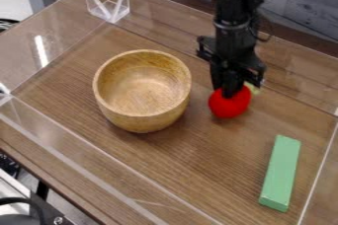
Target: Move the red fruit to the left
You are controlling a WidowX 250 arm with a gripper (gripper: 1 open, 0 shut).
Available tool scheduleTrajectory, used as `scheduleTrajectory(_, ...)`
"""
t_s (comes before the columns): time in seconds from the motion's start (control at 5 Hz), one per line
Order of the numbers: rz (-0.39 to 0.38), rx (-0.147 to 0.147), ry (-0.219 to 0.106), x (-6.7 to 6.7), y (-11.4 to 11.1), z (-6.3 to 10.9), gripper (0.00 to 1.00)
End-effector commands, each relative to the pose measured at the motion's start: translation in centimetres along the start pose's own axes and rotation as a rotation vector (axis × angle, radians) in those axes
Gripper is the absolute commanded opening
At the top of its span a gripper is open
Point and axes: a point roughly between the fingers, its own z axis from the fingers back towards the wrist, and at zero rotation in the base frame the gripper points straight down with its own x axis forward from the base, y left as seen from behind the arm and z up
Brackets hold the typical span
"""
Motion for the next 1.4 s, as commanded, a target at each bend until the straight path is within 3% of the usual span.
scheduleTrajectory(0.0,0.059,0.014,-0.097,0.5,0.9,4.8,0.00)
scheduleTrajectory(0.2,0.148,0.034,-0.124,-0.1,4.0,8.0,0.00)
scheduleTrajectory(0.4,0.221,0.058,-0.130,-1.2,7.8,10.0,0.00)
scheduleTrajectory(0.8,0.288,0.103,-0.121,-2.9,15.4,8.2,0.00)
scheduleTrajectory(1.2,0.258,0.120,-0.105,-4.0,20.7,5.4,0.00)
